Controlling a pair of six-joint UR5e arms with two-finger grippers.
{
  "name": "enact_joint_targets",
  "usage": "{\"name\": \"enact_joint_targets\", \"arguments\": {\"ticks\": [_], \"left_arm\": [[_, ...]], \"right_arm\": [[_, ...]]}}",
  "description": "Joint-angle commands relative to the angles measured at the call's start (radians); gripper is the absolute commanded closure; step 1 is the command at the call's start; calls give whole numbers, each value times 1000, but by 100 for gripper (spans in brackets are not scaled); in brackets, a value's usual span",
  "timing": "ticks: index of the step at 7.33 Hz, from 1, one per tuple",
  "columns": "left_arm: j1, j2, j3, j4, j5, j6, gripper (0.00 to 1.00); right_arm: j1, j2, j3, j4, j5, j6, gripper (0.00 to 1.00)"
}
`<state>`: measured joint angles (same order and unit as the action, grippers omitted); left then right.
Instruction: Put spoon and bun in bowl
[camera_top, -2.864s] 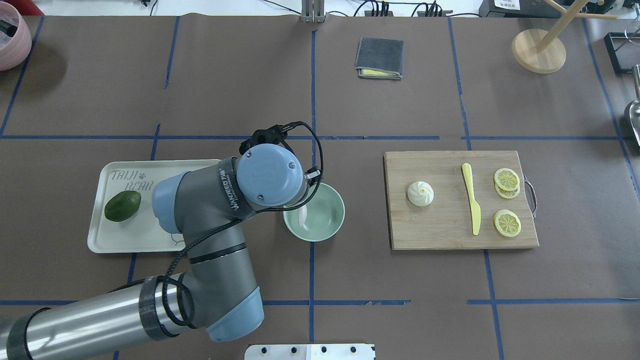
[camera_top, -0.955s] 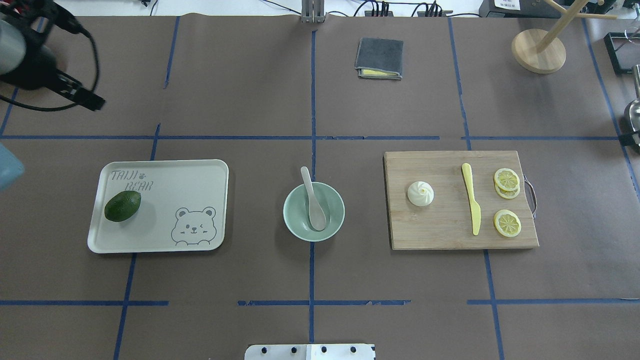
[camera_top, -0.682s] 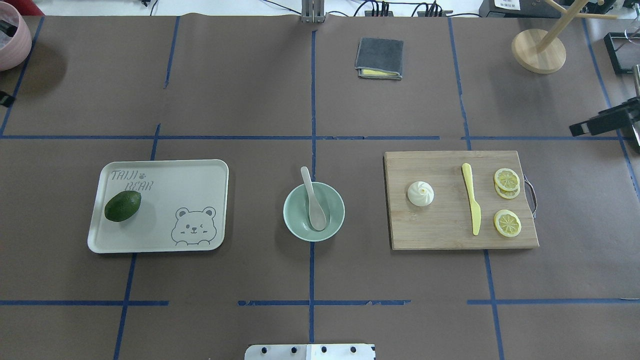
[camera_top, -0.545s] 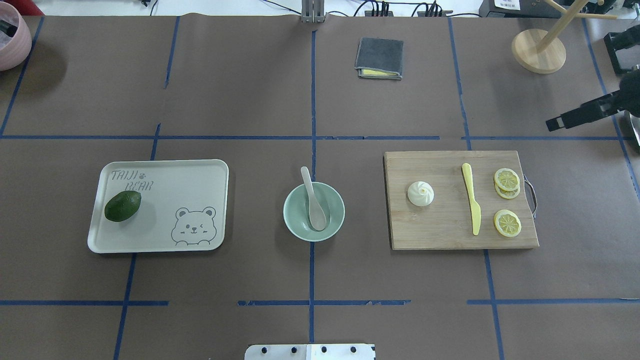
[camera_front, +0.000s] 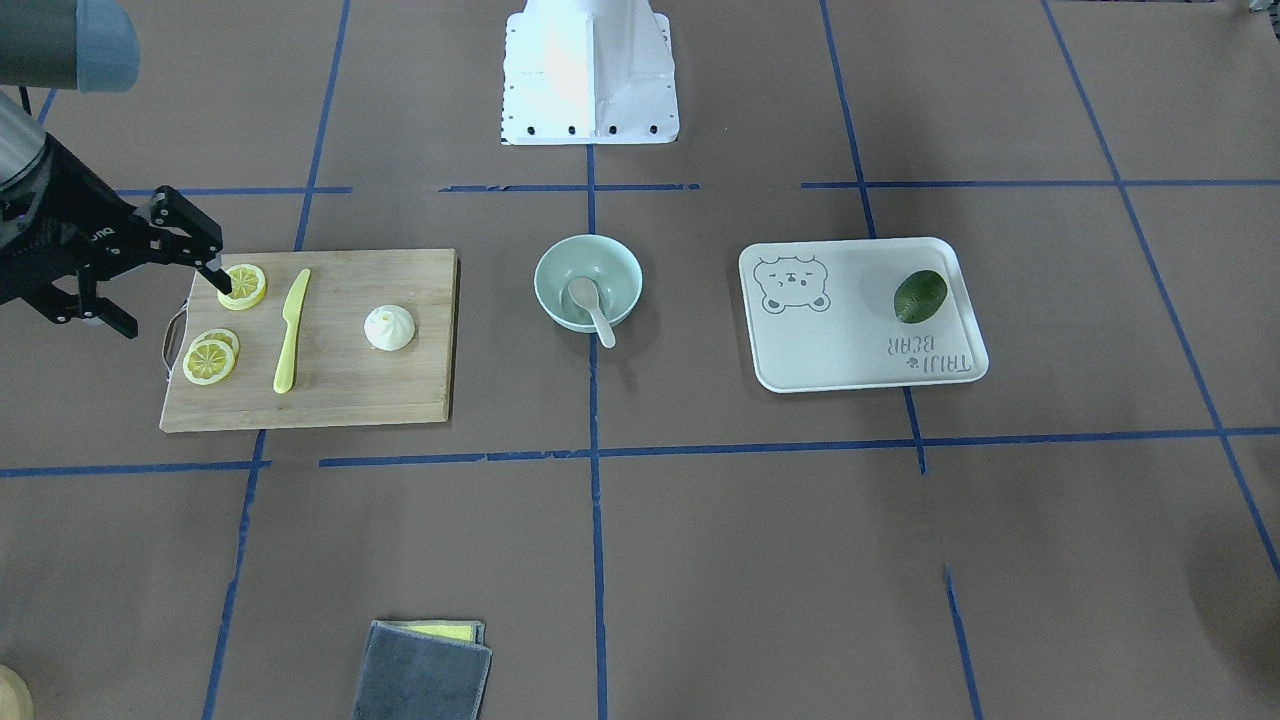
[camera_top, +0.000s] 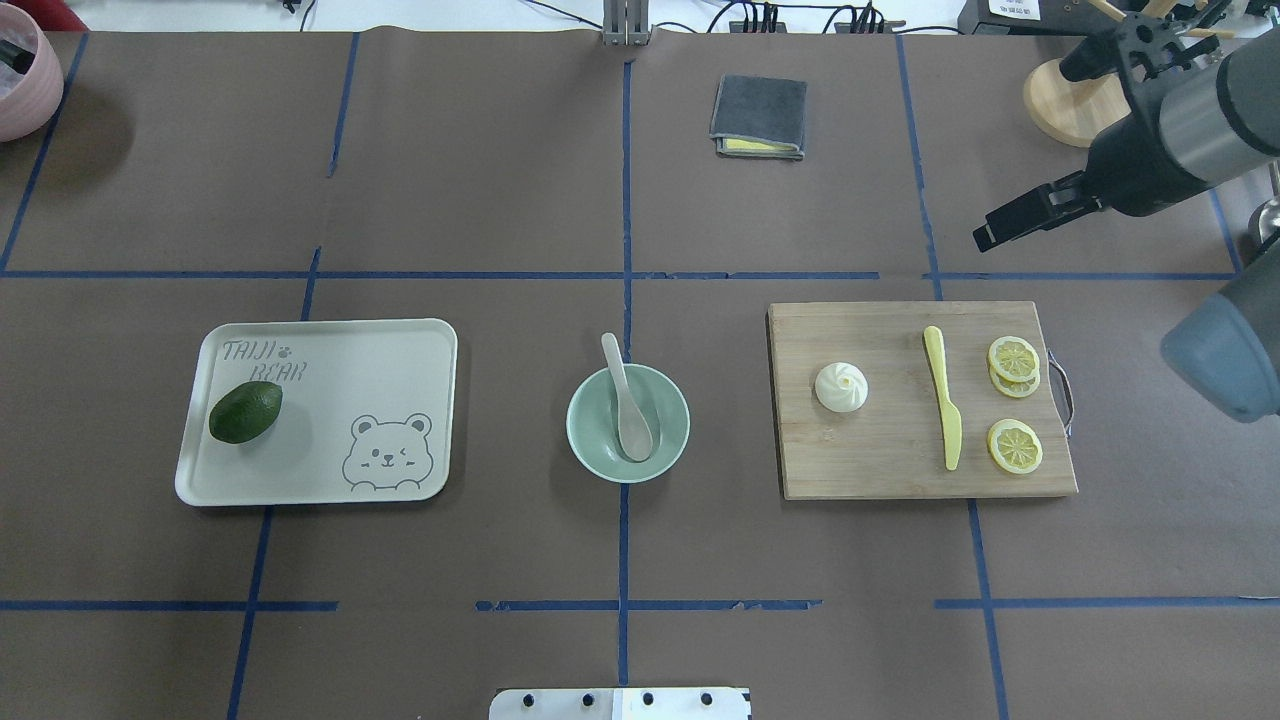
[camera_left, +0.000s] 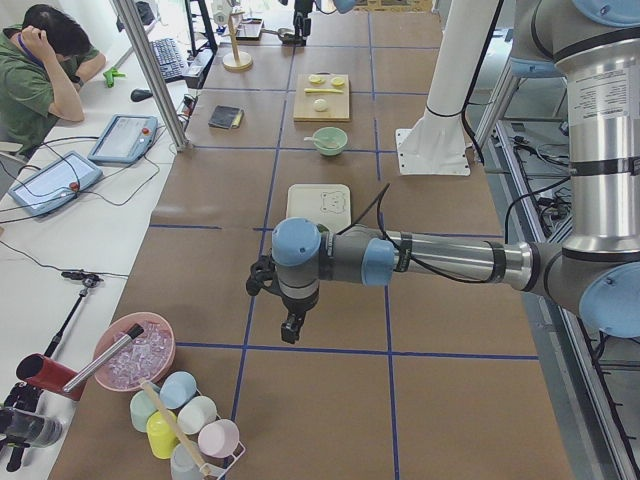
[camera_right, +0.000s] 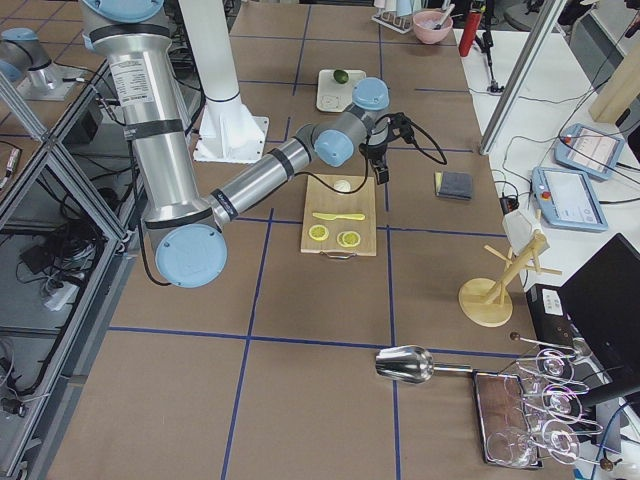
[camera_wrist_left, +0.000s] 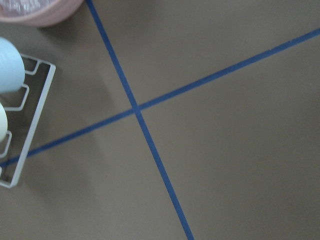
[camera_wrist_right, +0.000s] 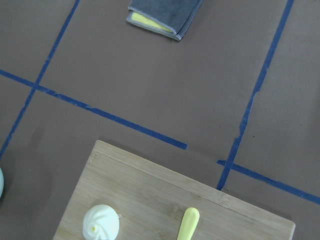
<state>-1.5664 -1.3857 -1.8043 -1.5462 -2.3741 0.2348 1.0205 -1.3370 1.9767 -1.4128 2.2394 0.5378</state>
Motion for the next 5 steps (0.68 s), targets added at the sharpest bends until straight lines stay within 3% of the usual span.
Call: {"name": "enact_joint_targets", "arguments": {"ticks": [1, 3, 5], "left_arm": [[-29, 24, -9, 60, -20, -2, 0], [-27, 13, -9, 54, -24, -5, 0], [-29, 16, -3, 49, -24, -3, 0]], "right_arm": [[-147, 28, 24, -45, -145, 119, 0], [-314, 27, 12, -28, -341, 209, 1], [-439, 32, -36, 41, -450, 307, 5]]}}
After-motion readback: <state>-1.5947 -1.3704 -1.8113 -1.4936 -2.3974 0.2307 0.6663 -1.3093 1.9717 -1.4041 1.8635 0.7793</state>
